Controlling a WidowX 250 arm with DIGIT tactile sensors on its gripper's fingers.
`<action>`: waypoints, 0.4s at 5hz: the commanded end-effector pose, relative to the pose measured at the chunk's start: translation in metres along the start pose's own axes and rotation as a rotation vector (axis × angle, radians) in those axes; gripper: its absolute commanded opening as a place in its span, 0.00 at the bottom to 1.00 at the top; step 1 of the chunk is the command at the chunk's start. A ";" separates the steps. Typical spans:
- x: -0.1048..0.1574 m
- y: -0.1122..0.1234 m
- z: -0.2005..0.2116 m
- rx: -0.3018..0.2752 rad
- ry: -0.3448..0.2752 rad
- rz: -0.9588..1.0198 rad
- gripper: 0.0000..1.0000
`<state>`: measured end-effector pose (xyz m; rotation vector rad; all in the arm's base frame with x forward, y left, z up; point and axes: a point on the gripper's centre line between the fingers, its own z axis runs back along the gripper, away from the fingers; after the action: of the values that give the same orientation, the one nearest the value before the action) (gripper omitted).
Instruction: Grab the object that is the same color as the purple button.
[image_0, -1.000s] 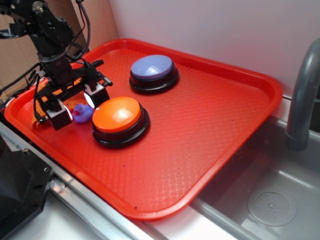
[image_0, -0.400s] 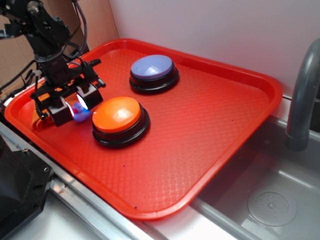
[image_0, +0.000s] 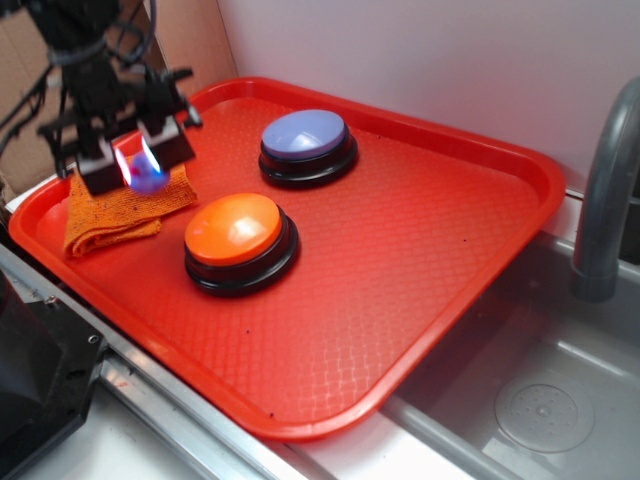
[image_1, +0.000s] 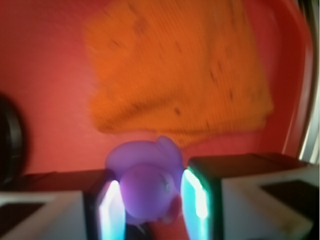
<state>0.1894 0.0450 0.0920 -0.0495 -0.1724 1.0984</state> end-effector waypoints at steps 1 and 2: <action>0.001 -0.037 0.082 -0.041 -0.008 -0.457 0.00; -0.002 -0.053 0.103 -0.044 -0.022 -0.642 0.00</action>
<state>0.2192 0.0084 0.1875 -0.0145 -0.1695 0.4652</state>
